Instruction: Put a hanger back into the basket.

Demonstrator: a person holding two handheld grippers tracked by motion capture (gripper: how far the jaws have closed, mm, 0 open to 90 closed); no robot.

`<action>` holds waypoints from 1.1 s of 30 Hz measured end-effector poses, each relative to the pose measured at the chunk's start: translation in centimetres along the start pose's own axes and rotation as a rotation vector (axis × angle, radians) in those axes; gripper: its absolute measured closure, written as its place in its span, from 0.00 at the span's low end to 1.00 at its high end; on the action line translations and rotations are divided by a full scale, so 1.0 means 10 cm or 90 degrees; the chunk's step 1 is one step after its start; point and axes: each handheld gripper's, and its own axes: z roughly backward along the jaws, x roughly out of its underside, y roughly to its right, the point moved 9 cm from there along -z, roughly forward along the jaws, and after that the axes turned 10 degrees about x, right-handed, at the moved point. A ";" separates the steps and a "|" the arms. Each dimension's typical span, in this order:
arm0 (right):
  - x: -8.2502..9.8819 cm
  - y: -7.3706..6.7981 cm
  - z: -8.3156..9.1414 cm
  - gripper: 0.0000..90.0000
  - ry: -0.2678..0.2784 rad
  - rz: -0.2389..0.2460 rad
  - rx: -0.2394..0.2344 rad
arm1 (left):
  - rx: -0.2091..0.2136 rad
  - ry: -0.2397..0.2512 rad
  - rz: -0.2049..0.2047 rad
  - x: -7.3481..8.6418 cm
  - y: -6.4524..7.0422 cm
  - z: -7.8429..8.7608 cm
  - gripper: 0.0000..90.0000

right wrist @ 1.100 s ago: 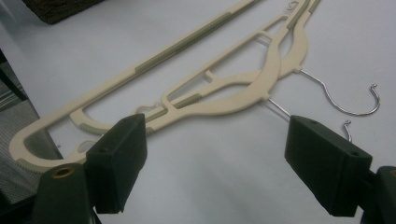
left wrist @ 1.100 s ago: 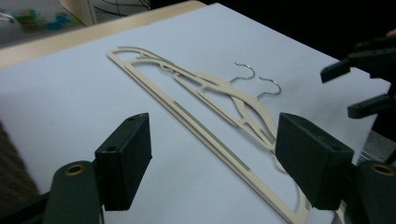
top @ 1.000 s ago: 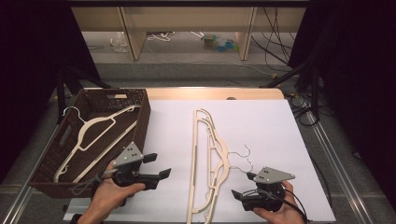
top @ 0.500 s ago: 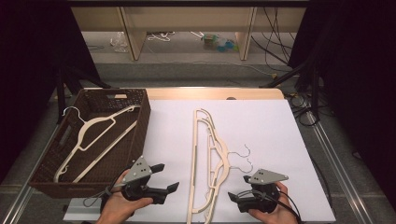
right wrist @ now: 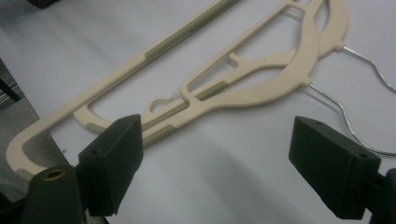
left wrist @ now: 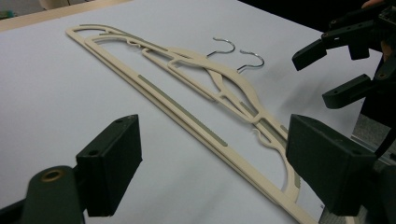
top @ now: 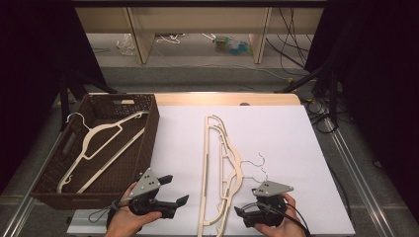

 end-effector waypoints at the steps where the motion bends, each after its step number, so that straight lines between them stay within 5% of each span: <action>1: 0.00 -0.02 -0.02 0.19 -0.003 0.010 -0.001 | 0.001 0.001 0.002 0.01 0.01 -0.01 0.20; 11: -0.06 -0.32 -0.24 0.21 -0.045 0.065 -0.016 | 0.006 -0.010 -0.009 0.06 0.06 -0.02 0.20; 13: -0.06 -0.36 -0.26 0.21 -0.056 0.056 -0.015 | 0.007 -0.012 -0.004 0.07 0.06 -0.03 0.20; 18: -0.05 -0.37 -0.37 0.22 -0.066 0.084 0.014 | 0.009 -0.012 0.006 0.08 0.05 -0.03 0.21; 29: 0.05 -0.33 -0.42 0.24 -0.119 0.122 0.049 | 0.015 -0.020 -0.014 0.09 0.05 -0.04 0.21; 30: 0.06 -0.32 -0.42 0.25 -0.125 0.127 0.051 | 0.014 -0.018 0.000 0.10 0.06 -0.05 0.21; 33: 0.08 -0.29 -0.42 0.26 -0.134 0.121 0.054 | 0.015 -0.020 -0.015 0.09 0.05 -0.04 0.21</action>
